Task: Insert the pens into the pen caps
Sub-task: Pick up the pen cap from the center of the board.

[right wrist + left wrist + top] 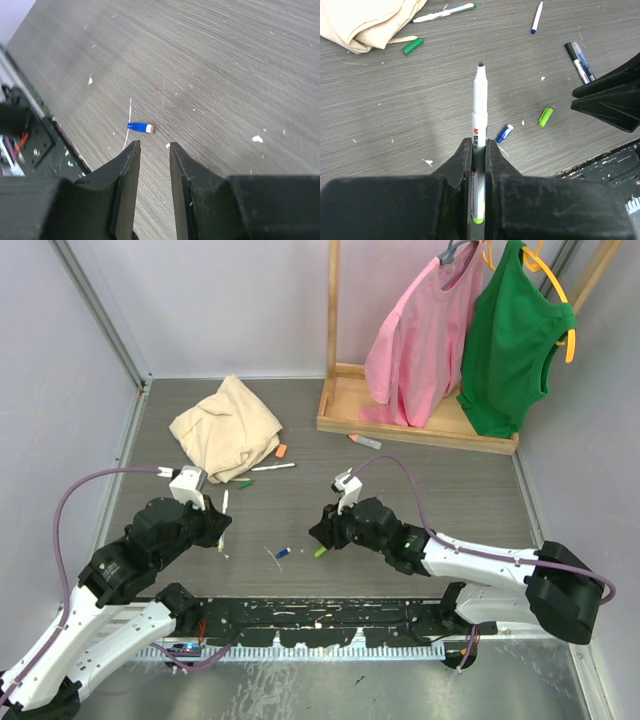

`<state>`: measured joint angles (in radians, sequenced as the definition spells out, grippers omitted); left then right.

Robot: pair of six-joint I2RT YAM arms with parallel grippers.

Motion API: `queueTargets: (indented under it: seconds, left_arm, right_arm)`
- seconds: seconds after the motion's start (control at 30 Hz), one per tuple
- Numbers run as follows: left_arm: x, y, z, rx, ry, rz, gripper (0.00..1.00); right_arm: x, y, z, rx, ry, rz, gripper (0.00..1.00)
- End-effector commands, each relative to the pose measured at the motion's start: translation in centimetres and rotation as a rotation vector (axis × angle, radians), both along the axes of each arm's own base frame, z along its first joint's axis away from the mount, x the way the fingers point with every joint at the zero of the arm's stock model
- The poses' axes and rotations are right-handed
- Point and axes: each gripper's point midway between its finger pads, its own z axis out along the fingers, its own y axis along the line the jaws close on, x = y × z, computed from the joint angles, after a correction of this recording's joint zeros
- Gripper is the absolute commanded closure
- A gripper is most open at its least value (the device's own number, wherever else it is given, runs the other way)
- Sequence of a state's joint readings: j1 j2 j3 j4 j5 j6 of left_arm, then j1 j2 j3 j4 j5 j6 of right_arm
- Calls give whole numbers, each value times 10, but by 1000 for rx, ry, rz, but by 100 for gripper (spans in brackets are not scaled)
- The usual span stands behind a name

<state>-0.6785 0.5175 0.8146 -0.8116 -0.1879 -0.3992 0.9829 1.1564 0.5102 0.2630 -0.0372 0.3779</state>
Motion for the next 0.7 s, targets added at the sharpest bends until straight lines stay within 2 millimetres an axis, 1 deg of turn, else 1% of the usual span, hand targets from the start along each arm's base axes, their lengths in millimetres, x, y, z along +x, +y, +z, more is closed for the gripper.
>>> queueTargets:
  seconds: [0.0,0.07,0.17,0.37,0.43,0.47,0.53,0.6,0.67]
  left_arm:
    - [8,-2,10,-20,-43,14,100]
    - [8,-1,10,-19,-41,18,100]
    - [9,-1,9,-16,-38,22,100]
    - [9,-1,9,-15,-34,24,100]
    - [9,-1,9,-15,-33,22,100]
    - [8,-1,9,-15,-33,21,100]
    - [8,-1,9,-16,-35,23,100]
    - [8,0,9,-17,-37,27,100]
    - [8,0,10,-19,-39,28,100]
  right_arm:
    - [23,-19,8,78,136,-421,64]
    - [26,-28,5,76,174,-551,63]
    - [21,-34,-8,49,271,-678,63]
    - [14,-24,-15,47,352,-813,62]
    - [14,-25,-23,-1,377,-874,60]
    - [15,-25,-30,-42,386,-904,59]
    - [12,-30,-40,-140,399,-960,57]
    - [13,-29,-45,-191,401,-998,57]
    - [14,-25,-49,-203,413,-1016,57]
